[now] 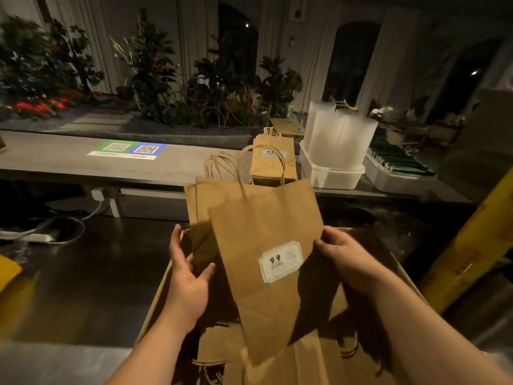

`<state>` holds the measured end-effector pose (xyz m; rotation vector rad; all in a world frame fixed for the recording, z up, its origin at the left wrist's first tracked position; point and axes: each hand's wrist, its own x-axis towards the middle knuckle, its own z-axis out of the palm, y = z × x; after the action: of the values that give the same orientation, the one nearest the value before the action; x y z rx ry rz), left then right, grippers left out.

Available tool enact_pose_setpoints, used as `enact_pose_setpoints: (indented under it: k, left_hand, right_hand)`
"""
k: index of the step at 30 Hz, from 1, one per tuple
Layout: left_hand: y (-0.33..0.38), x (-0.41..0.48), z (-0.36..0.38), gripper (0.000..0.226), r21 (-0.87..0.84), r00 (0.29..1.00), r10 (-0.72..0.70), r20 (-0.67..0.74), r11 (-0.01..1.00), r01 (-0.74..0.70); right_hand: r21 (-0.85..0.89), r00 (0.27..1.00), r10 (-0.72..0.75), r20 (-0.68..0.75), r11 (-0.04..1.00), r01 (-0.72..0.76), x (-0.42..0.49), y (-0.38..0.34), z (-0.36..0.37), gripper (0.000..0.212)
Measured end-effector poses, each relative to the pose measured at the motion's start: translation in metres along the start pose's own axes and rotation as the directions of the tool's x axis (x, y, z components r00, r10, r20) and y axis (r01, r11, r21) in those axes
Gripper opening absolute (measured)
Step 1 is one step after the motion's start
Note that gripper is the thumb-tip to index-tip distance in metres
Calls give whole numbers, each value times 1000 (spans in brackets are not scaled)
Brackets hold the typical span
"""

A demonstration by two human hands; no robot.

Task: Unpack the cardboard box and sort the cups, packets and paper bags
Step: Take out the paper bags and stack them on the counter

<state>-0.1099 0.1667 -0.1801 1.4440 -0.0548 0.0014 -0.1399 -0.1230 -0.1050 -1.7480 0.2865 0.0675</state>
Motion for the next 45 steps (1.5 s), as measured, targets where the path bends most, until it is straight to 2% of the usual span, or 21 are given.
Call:
enact_pose_setpoints:
  k: [3, 5, 8, 11, 15, 16, 18, 20, 22, 24, 26, 27, 28, 30, 32, 33, 34, 38, 41, 43, 45]
  left_hand:
    - [-3, 1, 0, 67, 16, 995, -14, 97, 1000, 13]
    - [-2, -3, 1, 51, 47, 981, -34, 191, 999, 25]
    - [-3, -5, 2, 49, 62, 958, -87, 273, 995, 73]
    - [-7, -4, 2, 44, 19, 960, -101, 261, 995, 99]
    - [-9, -4, 6, 42, -47, 931, -164, 325, 981, 189]
    - [-8, -3, 6, 42, 22, 938, -166, 305, 986, 168]
    - [-11, 1, 7, 61, 183, 953, -180, 242, 973, 138]
    - [-16, 4, 9, 73, 242, 968, -176, 177, 961, 131]
    - [-16, 7, 10, 71, 245, 991, -91, 99, 967, 64]
    - [-16, 9, 7, 64, 248, 999, 26, 41, 968, -35]
    - [-18, 9, 3, 57, 272, 993, 111, 26, 955, -114]
    - [-19, 8, 0, 55, 294, 989, 148, 18, 944, -147]
    - [-19, 8, -2, 53, 306, 983, 182, 3, 936, -174]
    - [-18, 9, -5, 52, 281, 972, 231, -44, 936, -210]
    - [-15, 9, -4, 53, 257, 968, 234, -92, 945, -204]
    - [-15, 9, -3, 54, 250, 969, 224, -106, 949, -192]
    - [-14, 9, -3, 54, 241, 971, 213, -112, 953, -181]
    - [-15, 8, -4, 54, 198, 975, 196, -109, 965, -172]
    - [-13, 8, -4, 54, 181, 974, 201, -101, 967, -180]
    - [-15, 10, -5, 55, 181, 977, 186, -104, 970, -165]
    - [-15, 13, -6, 54, 185, 979, 175, -106, 971, -154]
  right_hand:
    - [178, 991, 127, -45, 977, -117, 15, 33, 34, 23]
    - [214, 982, 158, -100, 968, -134, 23, 50, 48, 24]
    - [286, 971, 184, -152, 949, -135, 29, 65, 58, 30]
    - [333, 976, 183, -120, 933, -134, 30, 74, 64, 31]
    - [249, 961, 99, -259, 968, -32, 29, 74, 70, 32]
    - [206, 958, 51, -281, 979, 8, 27, 69, 73, 36]
    - [149, 952, -34, -304, 985, 83, 25, 60, 73, 44]
    - [162, 951, -117, -285, 972, 168, 24, 54, 70, 45]
    - [182, 958, -202, -204, 954, 239, 24, 50, 64, 43]
    - [165, 969, -226, -104, 957, 241, 28, 56, 58, 44]
    - [12, 986, -154, -69, 988, 155, 29, 71, 54, 50]
    - [-136, 993, -99, -65, 987, 89, 27, 82, 54, 56]
    - [-316, 999, -43, -28, 948, 32, 24, 96, 54, 63]
    - [-676, 969, 144, 202, 737, 31, 17, 122, 61, 88]
    - [-887, 812, 411, 416, 381, 261, 8, 140, 79, 113]
    - [-889, 736, 499, 457, 228, 398, 4, 148, 89, 117]
    - [-861, 689, 546, 476, 129, 492, 2, 156, 100, 117]
    - [-838, 702, 572, 424, -46, 544, 7, 175, 118, 111]
    - [-727, 665, 565, 489, -156, 668, 4, 161, 112, 91]
    - [-767, 678, 575, 459, -129, 629, -2, 136, 109, 72]
    - [-853, 741, 515, 430, -36, 520, -4, 112, 99, 45]
